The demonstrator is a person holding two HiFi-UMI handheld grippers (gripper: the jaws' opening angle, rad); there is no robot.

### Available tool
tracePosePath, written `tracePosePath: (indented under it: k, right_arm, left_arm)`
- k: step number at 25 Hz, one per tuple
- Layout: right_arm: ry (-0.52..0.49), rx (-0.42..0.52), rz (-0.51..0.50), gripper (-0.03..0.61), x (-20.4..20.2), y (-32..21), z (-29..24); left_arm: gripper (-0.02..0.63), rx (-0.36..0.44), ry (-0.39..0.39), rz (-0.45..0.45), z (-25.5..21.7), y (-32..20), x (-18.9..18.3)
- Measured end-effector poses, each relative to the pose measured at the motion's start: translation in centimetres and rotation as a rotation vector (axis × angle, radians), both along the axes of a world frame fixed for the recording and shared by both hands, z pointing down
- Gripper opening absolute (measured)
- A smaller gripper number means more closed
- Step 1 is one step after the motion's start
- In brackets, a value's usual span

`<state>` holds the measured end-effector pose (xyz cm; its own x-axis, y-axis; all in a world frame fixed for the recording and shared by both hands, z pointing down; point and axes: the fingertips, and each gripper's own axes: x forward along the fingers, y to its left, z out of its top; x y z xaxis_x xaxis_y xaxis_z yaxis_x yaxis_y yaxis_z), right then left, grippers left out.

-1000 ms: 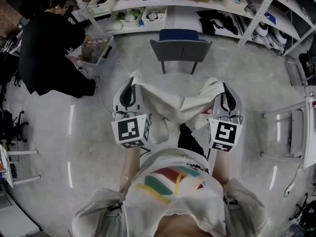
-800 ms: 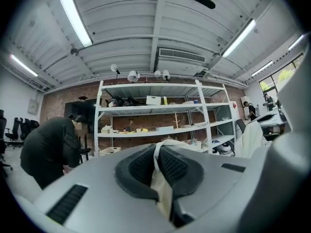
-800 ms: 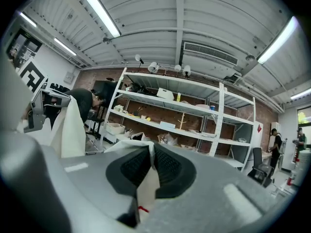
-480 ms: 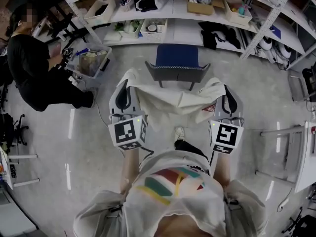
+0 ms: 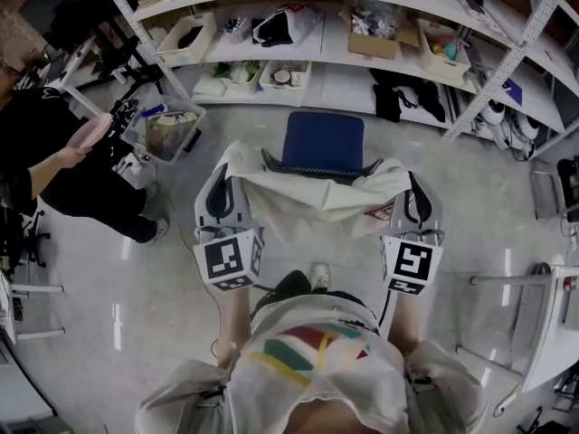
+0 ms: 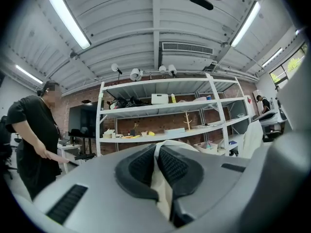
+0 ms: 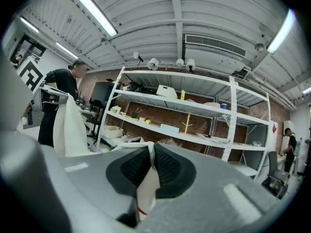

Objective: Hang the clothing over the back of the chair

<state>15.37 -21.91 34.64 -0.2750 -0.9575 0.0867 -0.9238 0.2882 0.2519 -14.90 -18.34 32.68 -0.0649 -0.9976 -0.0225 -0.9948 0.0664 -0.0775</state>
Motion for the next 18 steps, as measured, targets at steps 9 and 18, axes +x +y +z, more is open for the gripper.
tracePosePath:
  k: [9,18]
  right_arm:
    - [0.002,0.013,0.013,0.011,-1.0,-1.8,-0.9]
    - [0.016,0.035,0.057,0.011,-0.9,-2.5,-1.5]
  left_arm:
    - [0.015,0.021,0.011,0.027,-0.9,-3.4,-0.8]
    - [0.015,0.053,0.028,0.039,-1.6,-5.9,-2.0]
